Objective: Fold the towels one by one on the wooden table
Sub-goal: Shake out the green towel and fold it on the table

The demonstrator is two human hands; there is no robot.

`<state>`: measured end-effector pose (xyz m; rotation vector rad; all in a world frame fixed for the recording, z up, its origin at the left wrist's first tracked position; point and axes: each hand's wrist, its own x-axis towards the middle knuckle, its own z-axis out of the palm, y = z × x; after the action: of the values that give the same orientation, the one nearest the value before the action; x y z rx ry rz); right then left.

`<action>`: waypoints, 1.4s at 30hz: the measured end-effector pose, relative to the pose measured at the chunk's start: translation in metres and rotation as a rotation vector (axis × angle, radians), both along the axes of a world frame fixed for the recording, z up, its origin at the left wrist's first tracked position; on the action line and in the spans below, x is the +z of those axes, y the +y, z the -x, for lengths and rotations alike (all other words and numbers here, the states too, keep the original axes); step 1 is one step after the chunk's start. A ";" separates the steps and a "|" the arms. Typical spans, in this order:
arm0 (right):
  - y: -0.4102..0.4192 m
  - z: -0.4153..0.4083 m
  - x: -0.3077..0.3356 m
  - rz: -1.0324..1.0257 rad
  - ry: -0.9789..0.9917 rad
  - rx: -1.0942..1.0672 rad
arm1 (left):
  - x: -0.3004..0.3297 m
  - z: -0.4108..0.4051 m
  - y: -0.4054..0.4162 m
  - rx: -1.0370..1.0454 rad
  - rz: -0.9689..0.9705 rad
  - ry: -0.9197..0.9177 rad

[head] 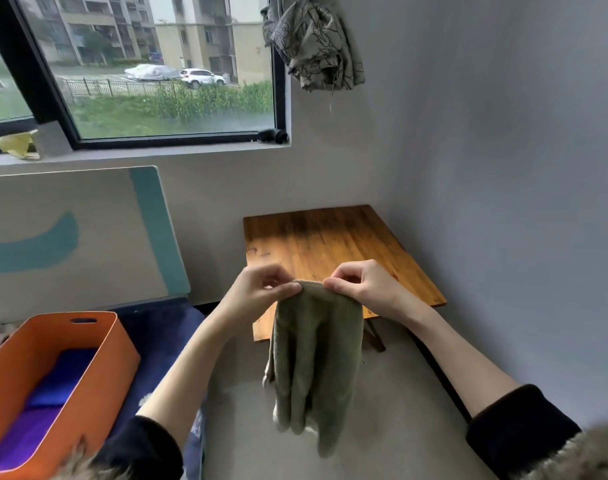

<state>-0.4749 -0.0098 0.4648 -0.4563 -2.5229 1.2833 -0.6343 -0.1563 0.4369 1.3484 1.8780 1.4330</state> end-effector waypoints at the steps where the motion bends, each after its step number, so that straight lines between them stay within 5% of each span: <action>1: 0.007 0.004 -0.002 0.031 -0.002 0.006 | 0.008 0.006 0.007 0.008 -0.030 0.005; 10: 0.088 0.051 -0.002 0.154 0.045 0.053 | 0.045 0.063 0.056 0.241 -0.112 0.006; 17: 0.136 0.068 -0.003 0.038 -0.097 0.142 | 0.048 0.081 0.097 0.318 -0.098 0.078; 25: 0.175 0.068 -0.021 -0.250 -0.075 -0.077 | 0.051 0.089 0.120 0.323 -0.145 -0.012; 36: 0.207 0.048 -0.034 -0.308 0.151 -0.367 | 0.029 0.098 0.128 0.279 0.270 0.396; 42: 0.215 0.031 -0.046 -0.458 0.188 -0.623 | 0.011 0.099 0.128 0.414 0.256 0.371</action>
<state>-0.5060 0.2052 0.4193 -0.8664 -2.1551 0.4789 -0.7336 -0.0288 0.4482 1.2076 2.6043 1.1084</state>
